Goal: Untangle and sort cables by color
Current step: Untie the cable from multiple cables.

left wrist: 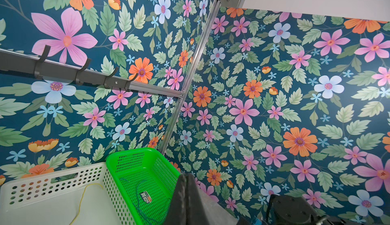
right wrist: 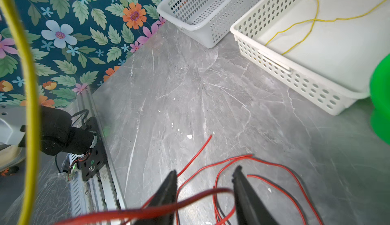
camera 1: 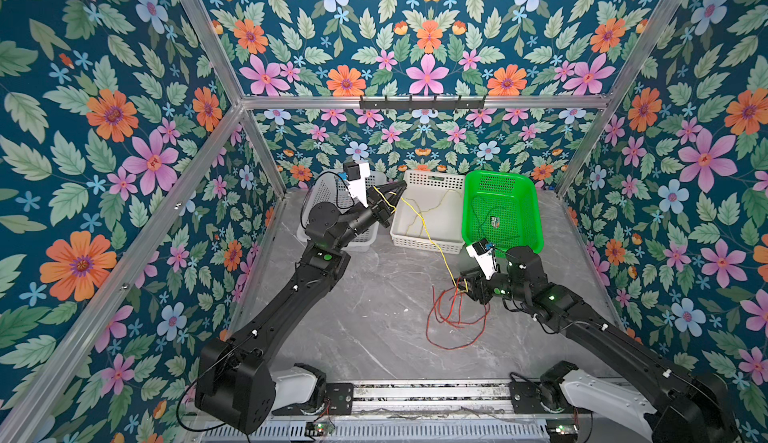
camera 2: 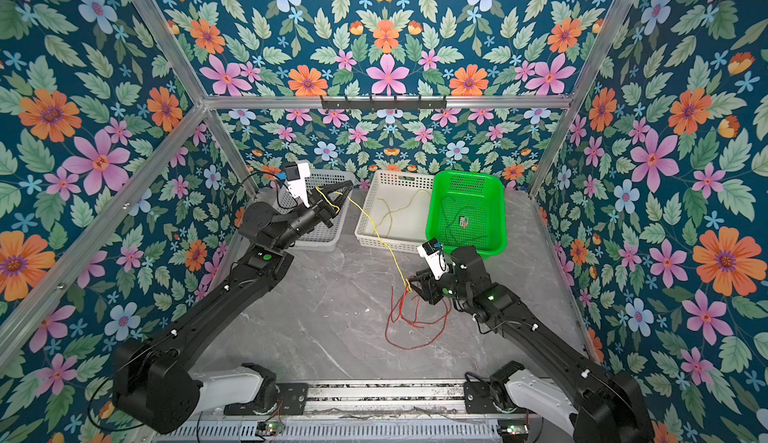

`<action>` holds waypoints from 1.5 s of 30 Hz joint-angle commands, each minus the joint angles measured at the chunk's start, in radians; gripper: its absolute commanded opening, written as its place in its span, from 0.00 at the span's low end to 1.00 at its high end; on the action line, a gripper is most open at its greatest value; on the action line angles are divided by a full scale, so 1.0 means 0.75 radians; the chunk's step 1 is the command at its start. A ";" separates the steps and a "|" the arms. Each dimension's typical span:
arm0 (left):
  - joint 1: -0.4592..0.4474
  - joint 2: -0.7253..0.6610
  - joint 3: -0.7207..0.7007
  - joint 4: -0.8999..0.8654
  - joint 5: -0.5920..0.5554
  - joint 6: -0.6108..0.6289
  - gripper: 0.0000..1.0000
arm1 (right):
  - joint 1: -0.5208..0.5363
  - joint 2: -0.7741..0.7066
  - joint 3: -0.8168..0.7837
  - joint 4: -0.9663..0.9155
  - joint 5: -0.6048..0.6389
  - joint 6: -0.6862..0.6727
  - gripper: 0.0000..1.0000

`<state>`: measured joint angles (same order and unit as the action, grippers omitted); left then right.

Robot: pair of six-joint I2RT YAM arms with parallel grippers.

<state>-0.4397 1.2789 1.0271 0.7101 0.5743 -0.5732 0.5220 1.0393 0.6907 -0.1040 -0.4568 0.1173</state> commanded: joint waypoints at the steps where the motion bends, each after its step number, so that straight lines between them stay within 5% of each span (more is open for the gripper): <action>1: 0.001 0.002 0.003 0.072 0.023 -0.019 0.00 | 0.001 0.057 0.032 0.066 -0.044 -0.048 0.28; 5: 0.001 -0.001 0.019 0.014 0.001 0.020 0.00 | 0.001 0.083 0.028 0.081 -0.059 -0.040 0.01; 15: 0.003 0.021 0.186 -0.258 -0.149 0.204 0.00 | 0.000 0.022 -0.099 -0.022 0.134 0.026 0.00; 28: 0.012 0.168 0.814 -0.739 -0.437 0.580 0.00 | 0.000 0.029 -0.202 -0.148 0.295 0.201 0.00; 45: 0.016 0.224 1.068 -0.806 -0.909 0.975 0.00 | -0.001 0.109 -0.191 -0.168 0.342 0.245 0.00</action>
<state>-0.4301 1.4490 1.8198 0.0895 -0.0151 0.0753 0.5220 1.1130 0.5411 -0.2279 -0.2169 0.2874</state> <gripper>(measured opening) 0.050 0.052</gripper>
